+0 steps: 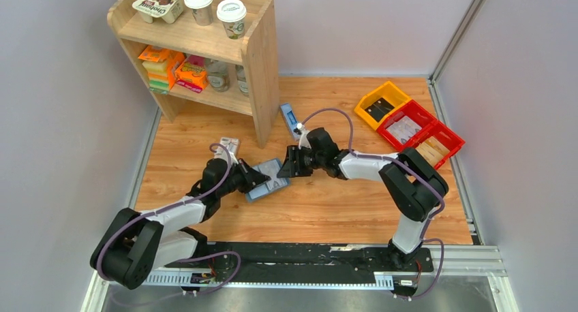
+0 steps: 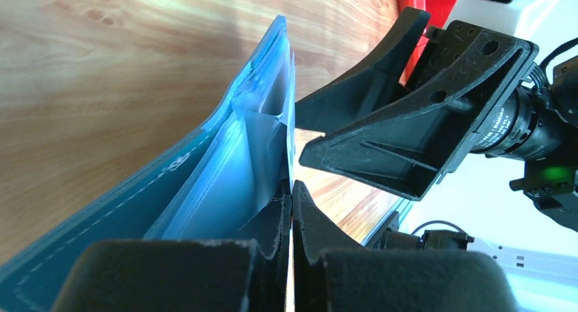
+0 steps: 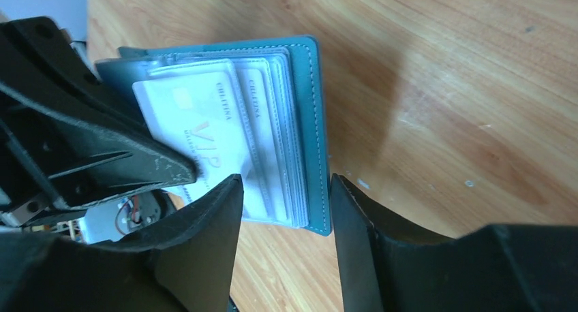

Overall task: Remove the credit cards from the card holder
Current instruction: Remove the credit card from the card holder.

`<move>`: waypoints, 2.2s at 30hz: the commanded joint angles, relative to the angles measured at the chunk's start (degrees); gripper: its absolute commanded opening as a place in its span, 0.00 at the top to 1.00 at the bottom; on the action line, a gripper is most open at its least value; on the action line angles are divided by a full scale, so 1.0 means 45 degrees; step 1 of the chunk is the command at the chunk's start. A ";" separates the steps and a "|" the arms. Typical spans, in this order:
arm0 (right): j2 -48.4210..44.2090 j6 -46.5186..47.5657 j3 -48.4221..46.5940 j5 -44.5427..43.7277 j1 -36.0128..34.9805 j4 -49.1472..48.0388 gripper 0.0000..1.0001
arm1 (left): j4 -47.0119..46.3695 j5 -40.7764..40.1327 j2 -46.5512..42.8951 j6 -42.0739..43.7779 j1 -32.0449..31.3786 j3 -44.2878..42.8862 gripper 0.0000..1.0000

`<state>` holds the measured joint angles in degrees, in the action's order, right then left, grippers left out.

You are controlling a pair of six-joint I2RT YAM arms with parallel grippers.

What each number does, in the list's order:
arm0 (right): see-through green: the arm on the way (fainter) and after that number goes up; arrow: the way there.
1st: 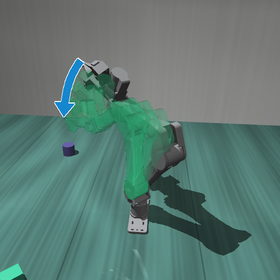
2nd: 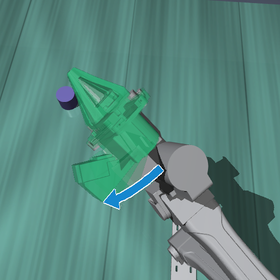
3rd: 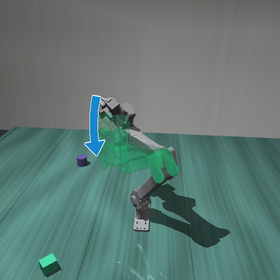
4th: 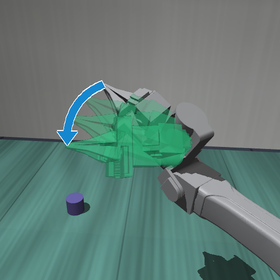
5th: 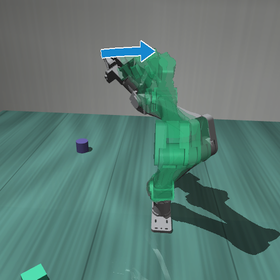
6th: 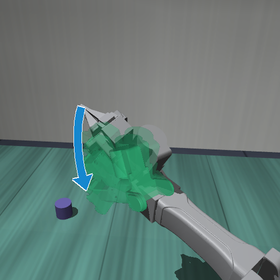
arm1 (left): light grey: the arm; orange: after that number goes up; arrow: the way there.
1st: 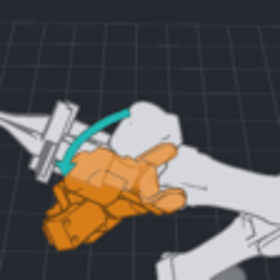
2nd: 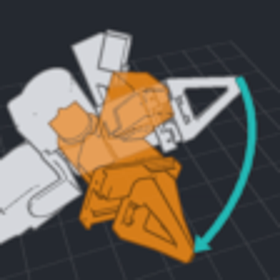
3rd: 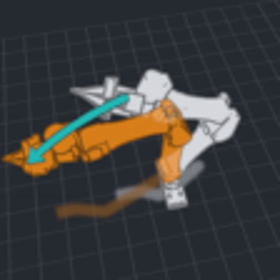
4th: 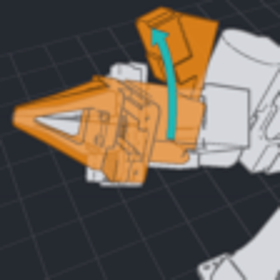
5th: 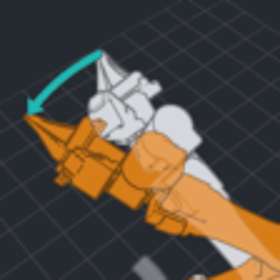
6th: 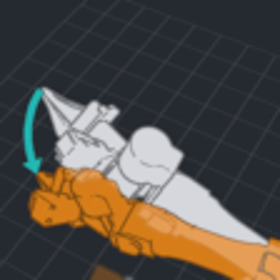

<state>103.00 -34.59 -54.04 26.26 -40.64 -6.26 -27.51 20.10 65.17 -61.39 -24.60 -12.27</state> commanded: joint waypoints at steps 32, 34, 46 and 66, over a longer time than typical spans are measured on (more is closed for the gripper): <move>0.0899 -0.0966 0.1326 0.0025 0.1180 -0.1267 1.00 | -0.1193 0.0847 0.2080 0.0048 0.0076 -0.0847 0.91; 0.1036 -0.0986 0.1189 -0.0210 0.1200 -0.0857 1.00 | -0.0997 0.0749 0.2178 -0.0050 0.0076 -0.0847 0.91; -0.0836 -0.0088 0.0545 -0.1557 0.1180 0.0981 0.60 | -0.1309 0.1022 0.3662 0.0165 0.0076 -0.1061 0.98; 0.1797 -0.1571 -0.0550 0.1976 0.0711 -0.3588 0.86 | -0.1133 0.1022 0.4444 0.0224 0.0076 -0.1413 0.99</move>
<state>108.47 -39.64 -55.24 32.56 -37.30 -17.06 -32.73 25.26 84.25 -61.19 -24.18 -17.28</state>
